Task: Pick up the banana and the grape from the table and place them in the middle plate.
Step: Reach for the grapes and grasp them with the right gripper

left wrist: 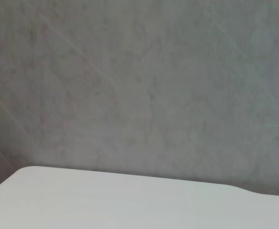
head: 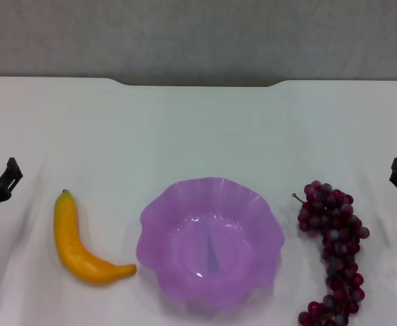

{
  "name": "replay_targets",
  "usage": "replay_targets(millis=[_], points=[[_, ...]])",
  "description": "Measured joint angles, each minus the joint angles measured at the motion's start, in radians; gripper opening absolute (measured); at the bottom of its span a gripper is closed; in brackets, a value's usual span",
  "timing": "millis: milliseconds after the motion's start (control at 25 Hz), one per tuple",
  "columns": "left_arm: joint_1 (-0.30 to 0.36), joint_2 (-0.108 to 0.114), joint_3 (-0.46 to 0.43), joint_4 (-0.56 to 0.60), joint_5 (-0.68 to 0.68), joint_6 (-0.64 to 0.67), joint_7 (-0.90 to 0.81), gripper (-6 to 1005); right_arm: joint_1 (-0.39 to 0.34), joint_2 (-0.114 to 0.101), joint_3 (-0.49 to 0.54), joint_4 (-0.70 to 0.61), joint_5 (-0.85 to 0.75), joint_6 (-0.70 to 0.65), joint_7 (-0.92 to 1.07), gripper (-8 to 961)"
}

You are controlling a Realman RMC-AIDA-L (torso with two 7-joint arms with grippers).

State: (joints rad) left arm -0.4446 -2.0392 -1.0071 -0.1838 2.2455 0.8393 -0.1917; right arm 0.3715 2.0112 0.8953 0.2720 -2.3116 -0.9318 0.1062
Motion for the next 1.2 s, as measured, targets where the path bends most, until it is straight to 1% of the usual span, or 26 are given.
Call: replay_targets(millis=[240,640,720,800,880,960,1000,1080,1120,1200], points=[[-0.007,-0.002,0.002,-0.004,-0.001,-0.003,0.021,891,0.000,0.003,-0.002,0.004,-0.001,-0.003,0.001,891],[0.012,-0.008,0.000,-0.031,-0.006,0.001,0.026,891,0.006,0.003,-0.003,0.009,0.000,-0.003,0.003,888],[0.013,-0.006,0.000,-0.028,-0.005,-0.002,0.027,891,0.008,0.001,-0.005,0.030,-0.003,0.010,0.002,888],[0.021,-0.004,-0.004,-0.021,-0.007,-0.003,0.029,891,0.008,-0.007,-0.010,0.079,-0.006,0.048,-0.001,888],[0.027,-0.002,-0.006,-0.008,-0.008,-0.005,0.030,890,0.002,-0.023,-0.008,0.148,-0.008,0.114,-0.004,887],[0.028,-0.001,-0.007,0.002,-0.008,-0.012,0.031,890,-0.009,-0.054,-0.005,0.237,-0.010,0.201,-0.006,887],[0.028,-0.001,-0.007,0.003,-0.008,-0.016,0.031,890,-0.016,-0.077,-0.003,0.289,-0.011,0.250,-0.006,886],[0.028,0.000,-0.008,0.004,-0.009,-0.022,0.031,890,-0.032,-0.112,0.010,0.388,-0.026,0.357,-0.008,886],[0.028,0.000,-0.008,0.004,-0.009,-0.023,0.031,890,-0.036,-0.122,0.025,0.434,-0.044,0.414,-0.008,886],[0.027,0.000,-0.008,0.004,-0.008,-0.026,0.034,890,-0.044,-0.129,0.080,0.509,-0.103,0.555,-0.009,885]])
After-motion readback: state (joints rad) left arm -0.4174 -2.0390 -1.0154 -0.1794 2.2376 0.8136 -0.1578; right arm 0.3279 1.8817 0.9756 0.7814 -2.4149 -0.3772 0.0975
